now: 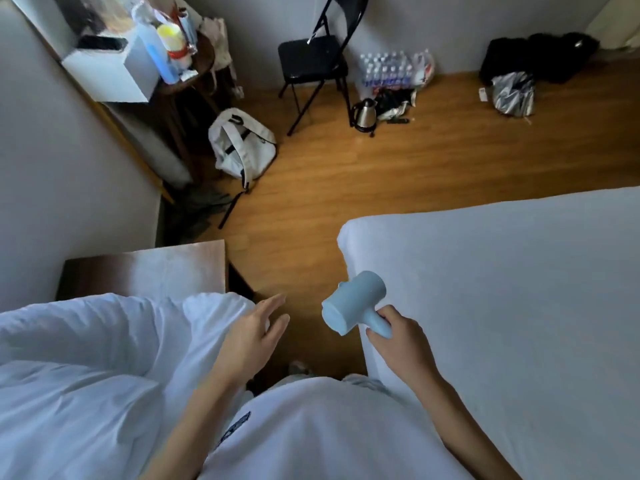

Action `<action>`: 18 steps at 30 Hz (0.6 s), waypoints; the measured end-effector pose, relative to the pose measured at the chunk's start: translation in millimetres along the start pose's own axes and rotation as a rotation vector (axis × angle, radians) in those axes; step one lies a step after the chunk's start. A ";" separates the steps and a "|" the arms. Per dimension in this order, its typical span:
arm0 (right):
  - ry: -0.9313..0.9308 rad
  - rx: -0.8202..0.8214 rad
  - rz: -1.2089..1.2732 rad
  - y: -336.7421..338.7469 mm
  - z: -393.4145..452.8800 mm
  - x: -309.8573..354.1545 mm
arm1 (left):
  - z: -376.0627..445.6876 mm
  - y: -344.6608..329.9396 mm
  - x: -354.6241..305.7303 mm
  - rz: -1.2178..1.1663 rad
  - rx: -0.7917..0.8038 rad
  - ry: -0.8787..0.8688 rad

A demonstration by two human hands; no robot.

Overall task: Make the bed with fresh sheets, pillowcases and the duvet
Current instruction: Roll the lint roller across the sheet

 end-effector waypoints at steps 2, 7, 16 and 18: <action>0.026 0.046 0.027 -13.2 36.4 34.9 | 20.4 26.5 18.0 0.021 -0.037 0.026; 0.163 0.230 -0.019 -53.7 114.0 118.6 | 48.0 69.9 72.0 -0.071 -0.148 0.163; 0.574 0.552 -0.227 -131.0 288.6 278.8 | 114.8 147.5 131.0 -0.282 -0.522 0.318; 0.655 0.662 -0.248 -145.8 327.4 316.4 | 145.3 168.3 138.2 -0.297 -0.590 0.331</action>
Point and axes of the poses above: each hand's wrist, its own z-axis towards the middle knuckle, its own y-axis out of the back of the hand, x = y × z, the point moved 4 cm from there along z, towards the middle knuckle, and after that the axes turned 4 degrees about z, right-handed, at the moved point
